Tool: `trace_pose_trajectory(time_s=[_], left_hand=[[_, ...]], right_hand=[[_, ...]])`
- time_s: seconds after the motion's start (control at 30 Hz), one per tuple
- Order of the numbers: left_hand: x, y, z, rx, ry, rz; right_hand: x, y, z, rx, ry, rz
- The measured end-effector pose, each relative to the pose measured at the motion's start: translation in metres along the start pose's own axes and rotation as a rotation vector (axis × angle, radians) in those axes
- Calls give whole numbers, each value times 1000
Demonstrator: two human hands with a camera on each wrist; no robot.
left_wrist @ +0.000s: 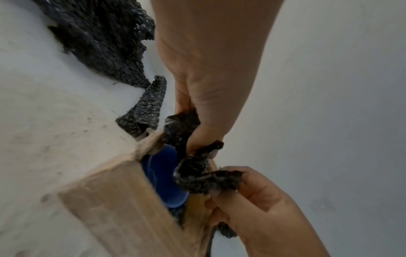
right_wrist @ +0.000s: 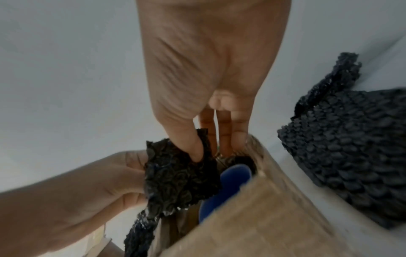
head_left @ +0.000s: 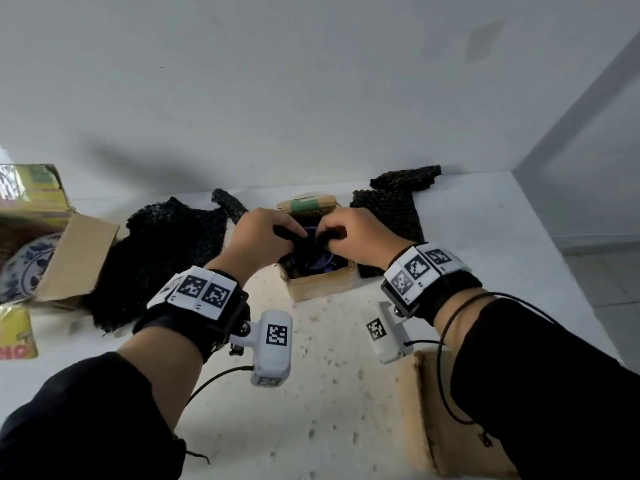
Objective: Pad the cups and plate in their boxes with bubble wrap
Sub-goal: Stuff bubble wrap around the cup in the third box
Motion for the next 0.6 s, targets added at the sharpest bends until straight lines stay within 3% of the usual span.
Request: trace_pose_trajectory(time_s=[0.17, 0.23, 0.3, 0.43, 0.6], left_hand=[[19, -6, -6, 192, 78, 202], [21, -1, -6, 227, 102, 155], [18, 6, -7, 195, 87, -76], [12, 26, -10, 42, -4, -760], [23, 40, -18, 50, -19, -914]], right_hand=[[24, -2, -4, 56, 1, -206], [34, 0, -5, 60, 64, -266], [44, 2, -3, 61, 124, -331], [58, 1, -4, 159, 248, -471], [71, 3, -5, 229, 361, -549]])
Point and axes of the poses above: each hand's wrist, its own z-axis towards the middle knuckle, its own x-axis out of the palm, y = z × x, the point moved 7 cm from there along z, towards the middle knuckle, and after that the axes turned 2 degrees about y, right-handed, at the moved point
